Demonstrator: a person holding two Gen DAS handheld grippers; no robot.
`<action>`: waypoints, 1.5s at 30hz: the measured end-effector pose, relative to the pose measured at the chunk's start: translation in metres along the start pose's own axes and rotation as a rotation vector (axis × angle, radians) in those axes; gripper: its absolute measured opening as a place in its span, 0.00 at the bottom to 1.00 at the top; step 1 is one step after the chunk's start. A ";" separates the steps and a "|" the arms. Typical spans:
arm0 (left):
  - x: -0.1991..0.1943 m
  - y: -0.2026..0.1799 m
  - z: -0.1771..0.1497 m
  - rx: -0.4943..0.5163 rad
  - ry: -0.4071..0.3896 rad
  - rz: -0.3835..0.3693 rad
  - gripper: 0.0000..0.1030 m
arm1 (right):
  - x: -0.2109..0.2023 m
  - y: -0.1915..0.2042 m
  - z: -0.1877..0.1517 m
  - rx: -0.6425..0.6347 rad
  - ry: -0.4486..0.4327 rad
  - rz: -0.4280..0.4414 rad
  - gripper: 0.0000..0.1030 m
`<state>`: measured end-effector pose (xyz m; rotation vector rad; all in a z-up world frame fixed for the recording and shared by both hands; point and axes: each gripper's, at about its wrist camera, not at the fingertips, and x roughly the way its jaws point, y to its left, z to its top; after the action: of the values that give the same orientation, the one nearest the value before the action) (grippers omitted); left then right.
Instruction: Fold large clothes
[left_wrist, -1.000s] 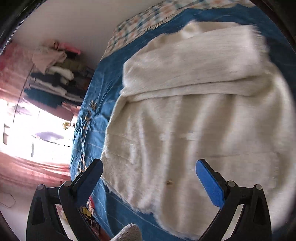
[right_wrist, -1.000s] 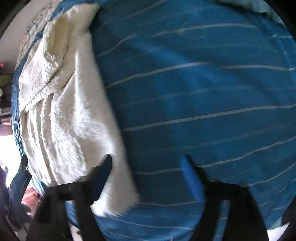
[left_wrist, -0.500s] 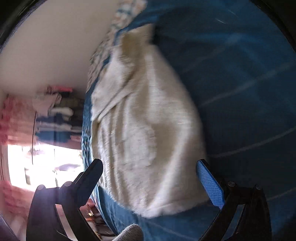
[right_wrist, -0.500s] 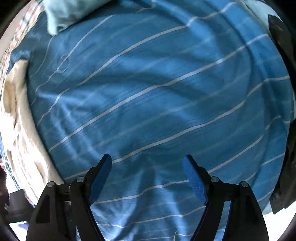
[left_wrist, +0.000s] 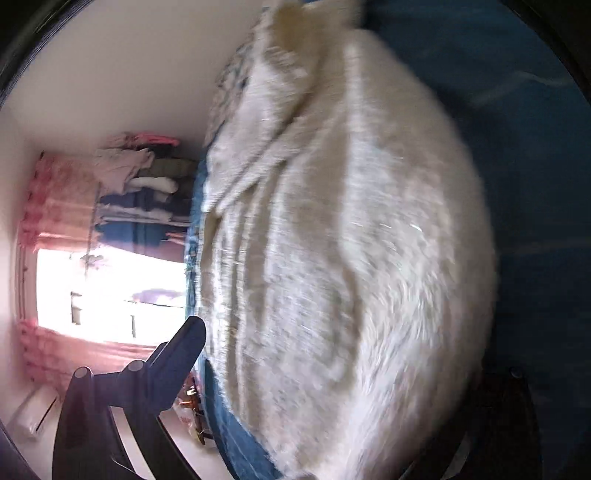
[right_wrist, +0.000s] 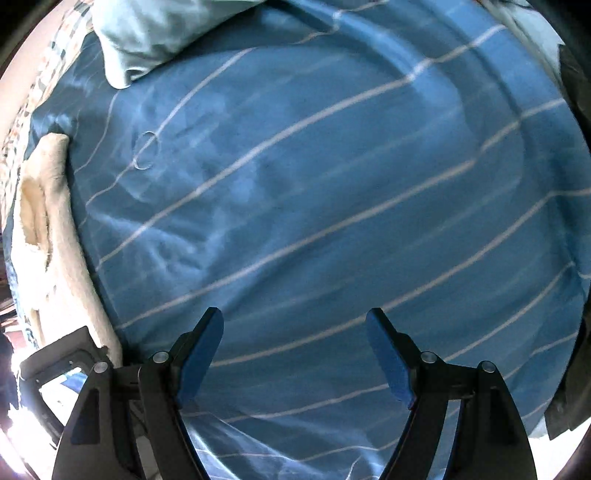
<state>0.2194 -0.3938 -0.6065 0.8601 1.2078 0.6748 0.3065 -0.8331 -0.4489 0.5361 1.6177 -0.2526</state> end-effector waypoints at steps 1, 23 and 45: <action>0.005 0.006 0.001 -0.016 0.002 0.007 0.96 | 0.001 0.005 0.000 0.001 0.001 0.008 0.79; 0.067 0.128 0.015 -0.337 0.095 -0.280 0.21 | 0.129 0.246 0.030 -0.227 0.128 0.747 0.87; 0.156 0.275 -0.004 -0.387 0.099 -0.738 0.20 | 0.027 0.438 -0.029 -0.375 0.056 0.647 0.22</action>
<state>0.2521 -0.1202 -0.4518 0.0309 1.3102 0.3222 0.4910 -0.4361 -0.4066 0.7422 1.4152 0.5402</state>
